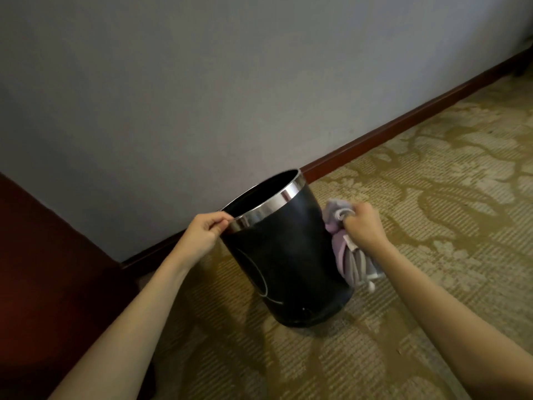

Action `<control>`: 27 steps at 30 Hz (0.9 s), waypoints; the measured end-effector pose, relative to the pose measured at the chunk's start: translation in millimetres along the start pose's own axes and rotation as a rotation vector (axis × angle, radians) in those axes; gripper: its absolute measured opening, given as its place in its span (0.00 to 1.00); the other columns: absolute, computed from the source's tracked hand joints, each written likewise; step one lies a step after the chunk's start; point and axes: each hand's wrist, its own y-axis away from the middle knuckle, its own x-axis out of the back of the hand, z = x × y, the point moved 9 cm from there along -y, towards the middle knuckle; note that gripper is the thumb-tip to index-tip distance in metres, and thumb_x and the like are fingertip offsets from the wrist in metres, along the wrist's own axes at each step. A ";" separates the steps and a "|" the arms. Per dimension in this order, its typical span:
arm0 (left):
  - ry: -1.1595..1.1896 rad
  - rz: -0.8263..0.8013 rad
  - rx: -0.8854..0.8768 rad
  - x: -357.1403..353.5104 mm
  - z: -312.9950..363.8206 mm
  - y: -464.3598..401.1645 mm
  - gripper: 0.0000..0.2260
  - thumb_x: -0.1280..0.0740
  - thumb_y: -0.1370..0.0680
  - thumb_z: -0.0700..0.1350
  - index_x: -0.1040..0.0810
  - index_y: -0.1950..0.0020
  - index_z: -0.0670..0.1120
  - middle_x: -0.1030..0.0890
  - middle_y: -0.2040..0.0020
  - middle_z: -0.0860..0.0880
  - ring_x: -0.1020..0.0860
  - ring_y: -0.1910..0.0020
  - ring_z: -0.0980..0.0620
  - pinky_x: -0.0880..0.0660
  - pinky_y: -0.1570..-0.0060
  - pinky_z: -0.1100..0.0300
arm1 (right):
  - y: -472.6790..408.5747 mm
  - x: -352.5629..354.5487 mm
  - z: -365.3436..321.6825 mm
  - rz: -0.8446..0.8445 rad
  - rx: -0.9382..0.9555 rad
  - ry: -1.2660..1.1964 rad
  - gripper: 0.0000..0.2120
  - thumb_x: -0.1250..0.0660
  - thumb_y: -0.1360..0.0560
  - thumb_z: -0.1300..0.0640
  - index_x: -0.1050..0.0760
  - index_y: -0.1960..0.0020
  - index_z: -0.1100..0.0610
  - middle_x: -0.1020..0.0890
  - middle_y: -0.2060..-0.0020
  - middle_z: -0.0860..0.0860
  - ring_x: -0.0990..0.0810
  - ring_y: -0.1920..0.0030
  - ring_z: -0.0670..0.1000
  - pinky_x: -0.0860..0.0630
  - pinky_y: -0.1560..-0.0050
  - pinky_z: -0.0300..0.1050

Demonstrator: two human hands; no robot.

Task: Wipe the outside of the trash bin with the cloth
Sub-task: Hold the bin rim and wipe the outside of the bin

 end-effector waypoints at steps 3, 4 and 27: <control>0.006 0.016 -0.002 -11.9 15.6 -15.4 0.15 0.40 0.21 0.35 0.19 0.58 0.51 0.19 0.61 0.55 0.22 0.58 0.63 0.29 0.55 0.70 | 5.2 3.8 -58.8 0.084 0.262 -0.083 0.14 0.37 0.36 0.67 0.20 0.62 0.51 0.16 0.67 0.46 0.19 0.62 0.40 0.29 0.59 0.27; 0.003 0.025 -0.003 -14.6 20.0 -20.5 0.15 0.40 0.21 0.35 0.20 0.58 0.52 0.19 0.61 0.54 0.22 0.58 0.60 0.29 0.53 0.66 | 10.2 2.8 -69.3 0.111 0.336 -0.044 0.11 0.36 0.33 0.65 0.20 0.58 0.52 0.16 0.63 0.50 0.19 0.59 0.43 0.30 0.54 0.30; -0.001 0.128 0.133 -18.9 18.3 -41.9 0.13 0.40 0.21 0.39 0.21 0.62 0.48 0.23 0.66 0.49 0.25 0.62 0.50 0.29 0.57 0.58 | 100.2 -72.3 -70.6 -0.342 0.988 0.697 0.21 0.28 0.35 0.63 0.20 0.43 0.53 0.19 0.44 0.50 0.26 0.41 0.58 0.32 0.42 0.62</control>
